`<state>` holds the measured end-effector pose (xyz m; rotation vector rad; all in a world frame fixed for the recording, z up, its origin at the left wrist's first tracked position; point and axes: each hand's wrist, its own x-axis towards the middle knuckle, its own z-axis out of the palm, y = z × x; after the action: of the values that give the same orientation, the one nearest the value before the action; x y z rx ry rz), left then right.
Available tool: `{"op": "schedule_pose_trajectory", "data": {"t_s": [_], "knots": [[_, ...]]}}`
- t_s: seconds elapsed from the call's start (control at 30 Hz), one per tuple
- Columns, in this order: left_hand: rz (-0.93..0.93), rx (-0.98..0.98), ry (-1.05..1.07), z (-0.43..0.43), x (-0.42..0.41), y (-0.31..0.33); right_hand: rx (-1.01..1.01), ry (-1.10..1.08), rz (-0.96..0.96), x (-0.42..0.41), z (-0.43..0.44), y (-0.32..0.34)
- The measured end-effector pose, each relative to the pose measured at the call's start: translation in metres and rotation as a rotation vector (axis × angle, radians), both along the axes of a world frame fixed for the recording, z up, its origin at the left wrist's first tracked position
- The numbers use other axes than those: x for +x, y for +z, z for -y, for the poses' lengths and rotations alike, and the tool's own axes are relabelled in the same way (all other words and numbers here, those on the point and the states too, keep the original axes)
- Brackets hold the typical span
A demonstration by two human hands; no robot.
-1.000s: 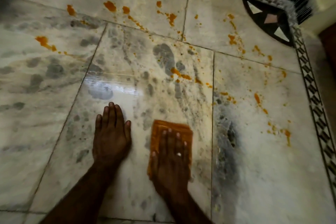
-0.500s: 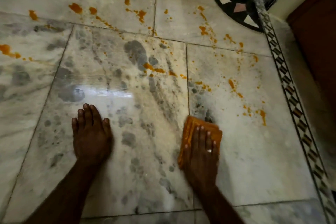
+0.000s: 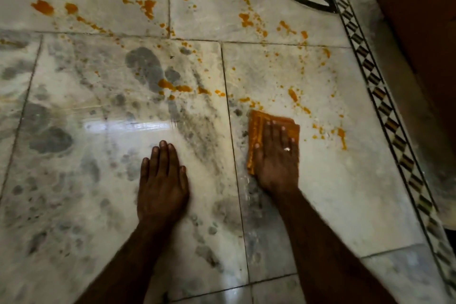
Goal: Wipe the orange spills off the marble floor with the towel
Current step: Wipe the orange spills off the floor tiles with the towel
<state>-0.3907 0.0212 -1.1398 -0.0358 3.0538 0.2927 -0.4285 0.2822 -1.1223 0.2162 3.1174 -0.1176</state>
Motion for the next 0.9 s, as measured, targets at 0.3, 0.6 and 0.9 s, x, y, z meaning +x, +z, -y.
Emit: {"op": "schedule_pose_trajectory", "data": {"t_s": [0.3,0.6,0.9], "knots": [[-0.010,0.003,0.001,0.000,0.003,0.000,-0.066,0.222,-0.080,0.097,0.096,-0.002],[-0.011,0.053,0.087,-0.015,-0.004,0.004,-0.030,-0.011,0.002,-0.016,-0.015,0.000],[-0.038,0.131,-0.356,-0.126,-0.044,0.008,0.061,-0.155,-0.054,0.130,-0.014,-0.001]]}}
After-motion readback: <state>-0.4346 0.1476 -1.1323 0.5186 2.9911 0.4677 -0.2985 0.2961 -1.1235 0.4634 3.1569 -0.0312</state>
